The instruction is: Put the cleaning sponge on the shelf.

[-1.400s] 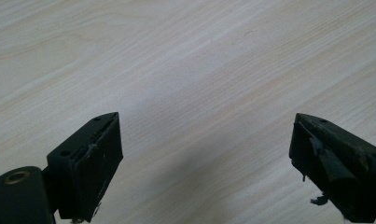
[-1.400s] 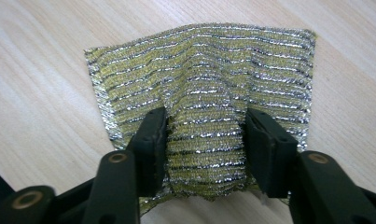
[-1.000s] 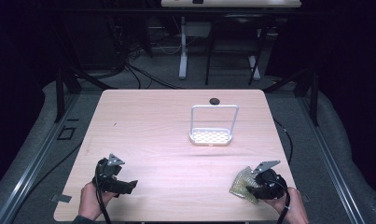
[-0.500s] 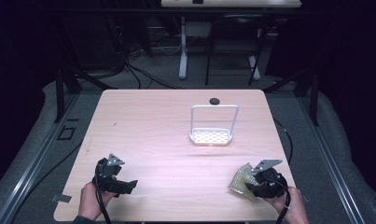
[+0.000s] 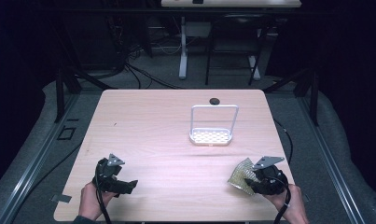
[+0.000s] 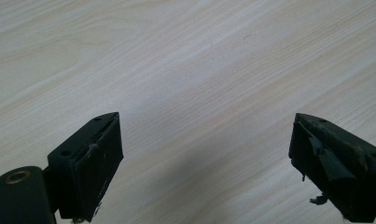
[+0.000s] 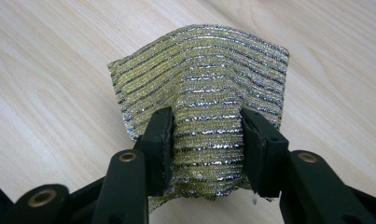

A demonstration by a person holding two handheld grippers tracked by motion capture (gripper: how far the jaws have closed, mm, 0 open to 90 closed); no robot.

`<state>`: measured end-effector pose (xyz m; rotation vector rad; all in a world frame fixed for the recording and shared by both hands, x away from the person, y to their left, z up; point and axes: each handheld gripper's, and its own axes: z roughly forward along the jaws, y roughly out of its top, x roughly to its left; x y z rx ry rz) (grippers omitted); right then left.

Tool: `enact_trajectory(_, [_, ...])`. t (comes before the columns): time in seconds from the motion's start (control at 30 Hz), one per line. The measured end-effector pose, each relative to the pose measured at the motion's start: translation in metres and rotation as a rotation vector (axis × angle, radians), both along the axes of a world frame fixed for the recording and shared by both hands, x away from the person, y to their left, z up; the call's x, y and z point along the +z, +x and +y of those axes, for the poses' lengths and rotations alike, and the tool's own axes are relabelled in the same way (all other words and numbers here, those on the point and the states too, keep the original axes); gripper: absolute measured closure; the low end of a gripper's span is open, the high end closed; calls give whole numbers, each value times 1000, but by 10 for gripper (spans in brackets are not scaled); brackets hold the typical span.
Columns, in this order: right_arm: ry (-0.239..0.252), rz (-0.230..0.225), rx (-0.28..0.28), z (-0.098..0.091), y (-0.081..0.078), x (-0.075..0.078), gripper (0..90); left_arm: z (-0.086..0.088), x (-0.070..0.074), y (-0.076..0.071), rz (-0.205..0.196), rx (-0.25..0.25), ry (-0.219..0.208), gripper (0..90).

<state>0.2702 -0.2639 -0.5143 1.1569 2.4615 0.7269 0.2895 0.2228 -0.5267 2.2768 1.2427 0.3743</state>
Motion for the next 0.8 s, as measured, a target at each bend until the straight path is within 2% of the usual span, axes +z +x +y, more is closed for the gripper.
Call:
enact_trajectory(0.37, [-3, -31, 10, 5, 3, 6, 569, 0, -1, 1, -15, 10, -11, 95])
enact_trajectory(0.5, [-2, -41, 12, 8, 5, 8, 568, 2, -2, 1, -5, 10, -16, 95])
enact_trajectory(0.8, [7, -64, 16, 16, 10, 13, 566, 2, 1, 1, -28, 3, -10, 109])
